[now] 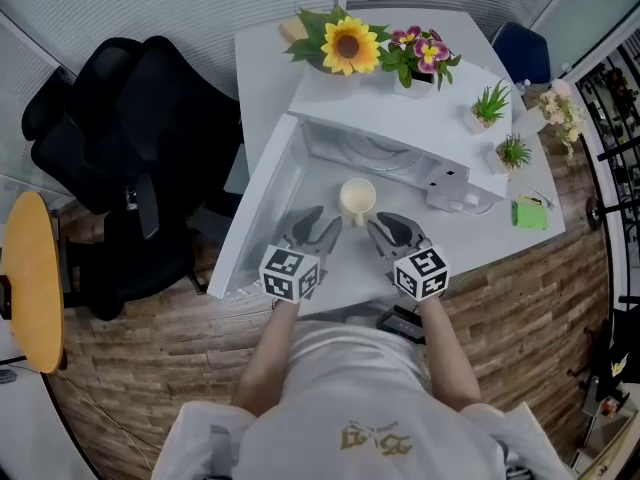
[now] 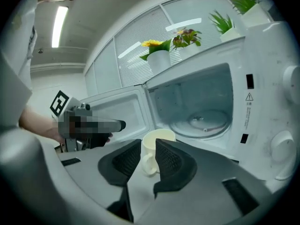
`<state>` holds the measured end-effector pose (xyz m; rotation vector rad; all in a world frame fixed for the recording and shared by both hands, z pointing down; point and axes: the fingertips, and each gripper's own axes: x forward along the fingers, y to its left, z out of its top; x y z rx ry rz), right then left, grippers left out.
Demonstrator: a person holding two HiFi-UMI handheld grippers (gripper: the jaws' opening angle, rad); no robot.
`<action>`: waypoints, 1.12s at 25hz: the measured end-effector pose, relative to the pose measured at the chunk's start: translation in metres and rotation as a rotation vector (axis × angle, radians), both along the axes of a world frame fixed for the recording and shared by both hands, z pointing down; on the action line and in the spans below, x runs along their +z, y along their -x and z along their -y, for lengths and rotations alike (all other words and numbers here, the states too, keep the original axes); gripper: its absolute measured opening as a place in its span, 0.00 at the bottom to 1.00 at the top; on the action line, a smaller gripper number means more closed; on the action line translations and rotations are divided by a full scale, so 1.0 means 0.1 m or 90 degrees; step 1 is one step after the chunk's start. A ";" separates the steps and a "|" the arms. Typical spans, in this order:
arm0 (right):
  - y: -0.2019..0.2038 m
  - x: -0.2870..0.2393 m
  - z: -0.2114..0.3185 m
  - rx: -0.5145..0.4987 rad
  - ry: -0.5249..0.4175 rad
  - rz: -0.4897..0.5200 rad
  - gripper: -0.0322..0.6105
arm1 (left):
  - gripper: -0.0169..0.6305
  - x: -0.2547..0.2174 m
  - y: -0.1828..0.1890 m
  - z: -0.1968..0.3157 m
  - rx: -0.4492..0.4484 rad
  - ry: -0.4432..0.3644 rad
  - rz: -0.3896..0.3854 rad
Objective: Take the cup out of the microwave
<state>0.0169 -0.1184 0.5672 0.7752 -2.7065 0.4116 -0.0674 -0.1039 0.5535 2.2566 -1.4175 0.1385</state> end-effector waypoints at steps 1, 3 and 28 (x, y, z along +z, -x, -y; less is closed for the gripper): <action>0.00 -0.06 0.02 0.014 0.000 0.011 0.22 | 0.29 -0.04 -0.01 0.01 -0.001 -0.007 -0.001; -0.01 -0.16 0.04 0.036 0.008 0.040 0.20 | 0.27 -0.12 -0.04 0.02 -0.003 -0.018 -0.004; -0.38 -0.52 -0.08 0.165 -0.048 0.048 0.07 | 0.08 -0.36 -0.20 0.09 -0.030 -0.053 0.029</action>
